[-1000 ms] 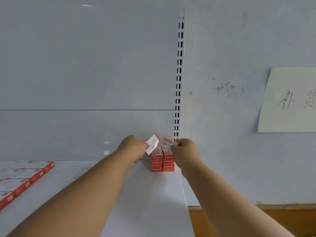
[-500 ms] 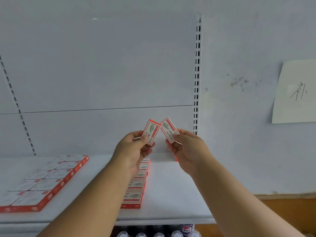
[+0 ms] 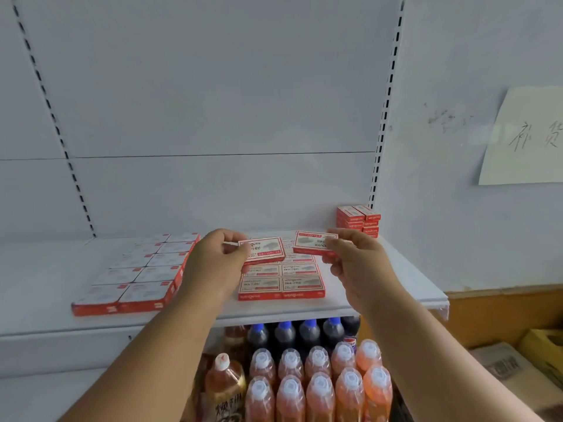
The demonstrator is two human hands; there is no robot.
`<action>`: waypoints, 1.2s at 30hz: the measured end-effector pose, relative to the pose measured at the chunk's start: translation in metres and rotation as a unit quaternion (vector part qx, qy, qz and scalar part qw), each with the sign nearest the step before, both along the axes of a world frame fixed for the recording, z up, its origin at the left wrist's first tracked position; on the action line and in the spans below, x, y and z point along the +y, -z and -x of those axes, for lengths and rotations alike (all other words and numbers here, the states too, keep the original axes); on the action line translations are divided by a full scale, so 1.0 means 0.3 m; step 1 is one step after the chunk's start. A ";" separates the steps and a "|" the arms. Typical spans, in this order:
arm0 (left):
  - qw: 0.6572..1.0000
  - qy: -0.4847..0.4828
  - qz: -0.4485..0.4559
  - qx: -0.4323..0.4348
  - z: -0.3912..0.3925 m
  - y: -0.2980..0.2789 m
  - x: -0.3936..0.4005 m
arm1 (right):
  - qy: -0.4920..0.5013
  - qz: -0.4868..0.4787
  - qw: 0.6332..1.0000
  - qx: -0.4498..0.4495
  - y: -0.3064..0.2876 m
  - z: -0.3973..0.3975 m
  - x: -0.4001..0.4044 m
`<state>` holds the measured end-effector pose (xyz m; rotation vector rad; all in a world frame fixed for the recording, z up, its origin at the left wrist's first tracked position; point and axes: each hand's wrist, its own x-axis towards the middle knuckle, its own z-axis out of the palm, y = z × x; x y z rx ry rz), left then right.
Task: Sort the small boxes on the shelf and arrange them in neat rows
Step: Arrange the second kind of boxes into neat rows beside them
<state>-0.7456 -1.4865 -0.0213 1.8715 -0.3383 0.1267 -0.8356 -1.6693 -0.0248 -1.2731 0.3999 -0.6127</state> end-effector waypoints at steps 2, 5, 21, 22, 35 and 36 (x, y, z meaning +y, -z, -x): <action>0.999 0.005 -0.036 0.004 -0.001 0.022 0.030 | 0.008 0.072 0.996 0.052 0.017 0.015 0.019; 0.999 0.024 -0.044 0.005 0.005 0.038 0.052 | 0.018 0.128 0.989 0.069 0.028 0.029 0.046; 0.995 0.033 -0.097 0.018 -0.020 0.057 0.061 | -0.009 -0.012 0.999 0.035 -0.003 0.030 0.066; 0.993 0.029 -0.116 0.010 -0.020 0.058 0.062 | 0.002 -0.004 0.999 0.044 -0.004 0.030 0.068; 0.971 0.073 -0.218 -0.058 -0.021 0.089 0.078 | 0.063 0.099 0.986 0.119 0.041 -0.004 0.059; 0.971 0.084 -0.218 -0.055 -0.017 0.089 0.079 | 0.072 0.111 0.983 0.130 0.049 -0.005 0.061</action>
